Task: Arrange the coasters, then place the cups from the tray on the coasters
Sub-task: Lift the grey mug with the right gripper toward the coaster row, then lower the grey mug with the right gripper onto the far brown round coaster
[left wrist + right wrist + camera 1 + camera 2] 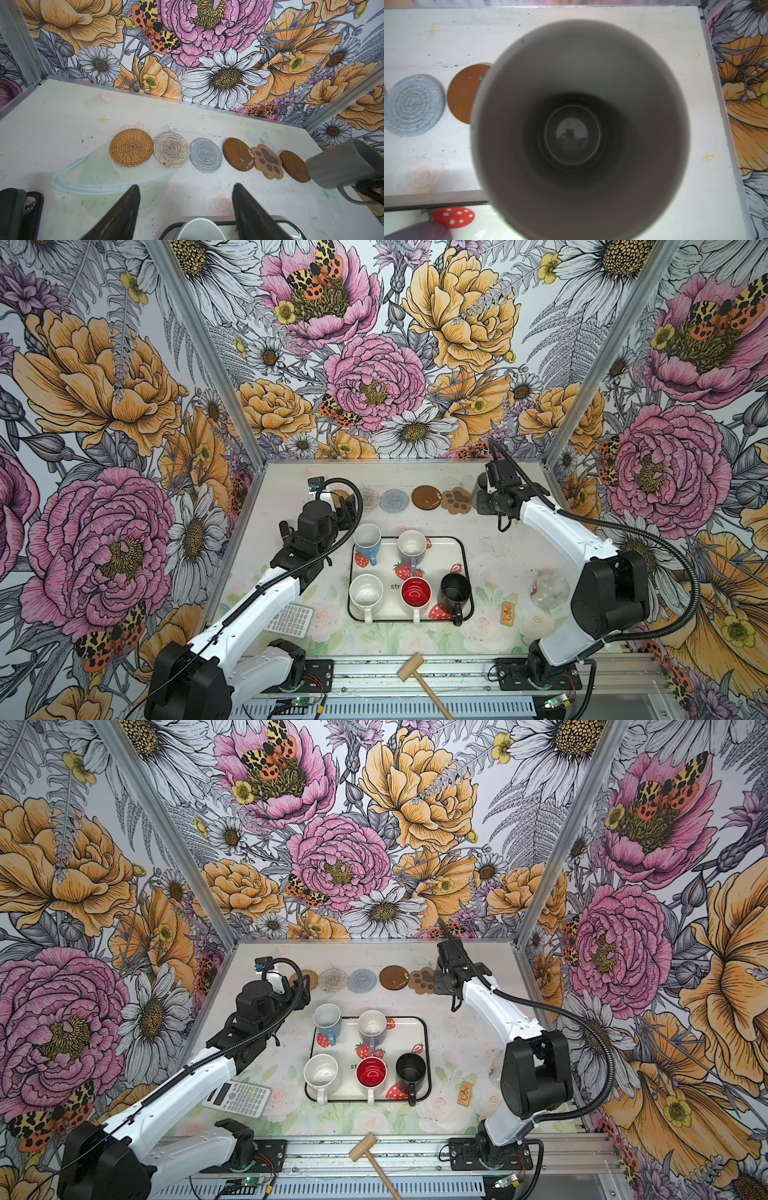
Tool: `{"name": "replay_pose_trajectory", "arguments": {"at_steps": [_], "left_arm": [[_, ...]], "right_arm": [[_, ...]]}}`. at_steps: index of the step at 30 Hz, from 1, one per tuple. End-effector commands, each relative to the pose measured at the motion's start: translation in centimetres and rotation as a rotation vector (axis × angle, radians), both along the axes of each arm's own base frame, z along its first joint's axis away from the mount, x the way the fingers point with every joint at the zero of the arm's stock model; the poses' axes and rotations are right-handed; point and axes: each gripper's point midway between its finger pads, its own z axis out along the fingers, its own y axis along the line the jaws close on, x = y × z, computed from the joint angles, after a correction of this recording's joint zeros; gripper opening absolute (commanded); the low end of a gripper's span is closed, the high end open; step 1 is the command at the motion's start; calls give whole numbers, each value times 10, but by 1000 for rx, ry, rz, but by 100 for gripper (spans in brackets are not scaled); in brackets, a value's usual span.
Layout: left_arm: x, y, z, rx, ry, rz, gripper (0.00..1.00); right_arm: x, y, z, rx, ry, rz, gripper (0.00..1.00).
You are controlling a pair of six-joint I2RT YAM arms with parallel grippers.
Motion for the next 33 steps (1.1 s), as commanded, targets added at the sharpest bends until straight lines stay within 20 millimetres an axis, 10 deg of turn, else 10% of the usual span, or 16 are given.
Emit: {"name": "replay_pose_trajectory", "arguments": {"at_steps": [1,13,33], "left_arm": [[0,3,-6,-18,16,3,72],[1,15,-12,-30,35,52,72],[3,20,-16,-42,47,69,72]], "right_arm": [[34,-12,41,-5,-139,-17,0],[77,-37,17,-33,-102,-52,0],[86,-46,-19,-16,-44,-89,0]]}}
